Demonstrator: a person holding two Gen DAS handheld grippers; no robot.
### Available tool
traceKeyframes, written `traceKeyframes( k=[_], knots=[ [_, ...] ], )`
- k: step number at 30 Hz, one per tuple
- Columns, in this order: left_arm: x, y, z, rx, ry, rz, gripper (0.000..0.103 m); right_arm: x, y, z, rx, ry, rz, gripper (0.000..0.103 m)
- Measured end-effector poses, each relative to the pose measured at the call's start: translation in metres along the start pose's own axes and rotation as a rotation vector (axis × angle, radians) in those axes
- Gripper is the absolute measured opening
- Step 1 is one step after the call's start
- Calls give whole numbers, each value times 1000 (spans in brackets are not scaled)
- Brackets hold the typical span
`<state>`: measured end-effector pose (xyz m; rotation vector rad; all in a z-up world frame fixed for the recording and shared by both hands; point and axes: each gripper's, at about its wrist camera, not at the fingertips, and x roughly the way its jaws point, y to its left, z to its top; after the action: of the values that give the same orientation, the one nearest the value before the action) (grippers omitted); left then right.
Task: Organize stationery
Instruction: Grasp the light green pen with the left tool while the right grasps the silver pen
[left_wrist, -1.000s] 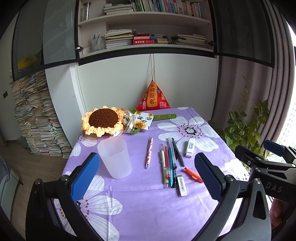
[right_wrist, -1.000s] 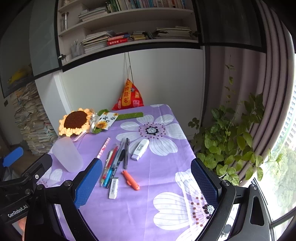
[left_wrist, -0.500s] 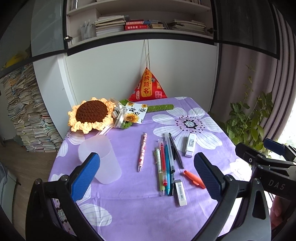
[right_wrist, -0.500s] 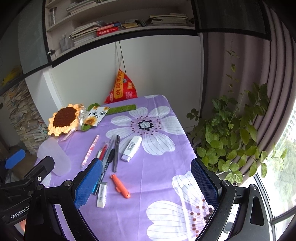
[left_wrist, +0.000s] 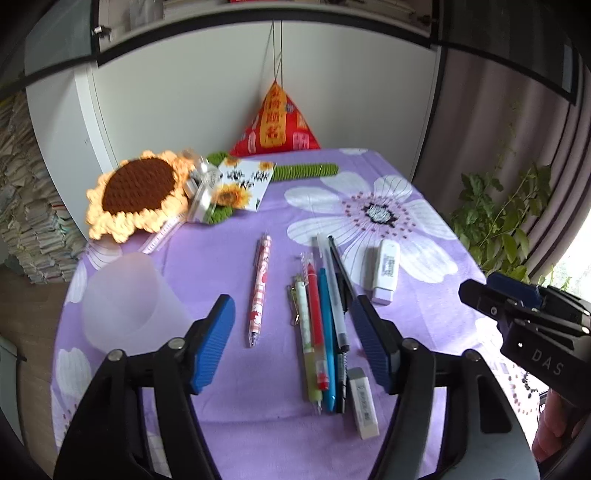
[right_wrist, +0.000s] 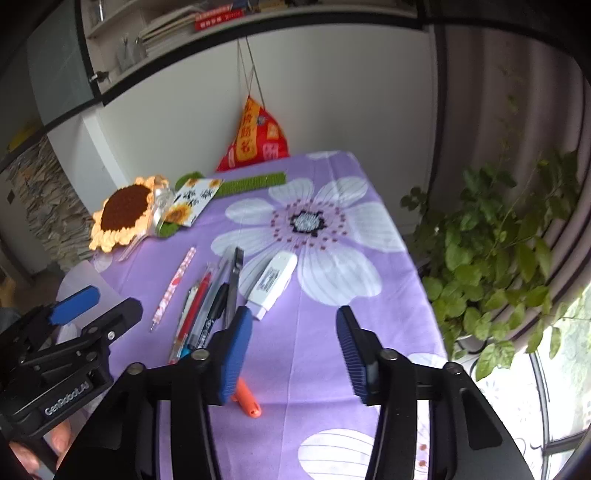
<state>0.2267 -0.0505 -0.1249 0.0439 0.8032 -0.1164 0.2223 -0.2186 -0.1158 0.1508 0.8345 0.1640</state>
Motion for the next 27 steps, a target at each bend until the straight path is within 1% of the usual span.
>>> traceKeyframes(
  k=[2,3,5,8,11,14,18,21,27],
  knots=[
    [12,2,0,-7,27,-2,52,11,1,0,-6,32,24,38],
    [17,3,0,-9,41,-5,49,15,2,-1,-10,43,32,37],
    [26,5,-1,-9,66,-12,40,23,5,-1,-22,60,58,37],
    [41,5,-5,0,111,-24,36,31,10,-2,-41,85,104,37],
    [49,6,-7,3,134,-41,35,38,16,-4,-64,104,128,37],
    [53,5,-5,12,138,-55,35,45,20,-4,-67,121,144,37],
    [63,2,-7,29,165,-68,35,49,21,-5,-66,131,143,37],
    [67,4,-10,20,182,-77,34,51,21,-4,-68,137,139,37],
    [65,9,-14,19,183,-70,34,55,26,-4,-82,152,150,37]
  ],
)
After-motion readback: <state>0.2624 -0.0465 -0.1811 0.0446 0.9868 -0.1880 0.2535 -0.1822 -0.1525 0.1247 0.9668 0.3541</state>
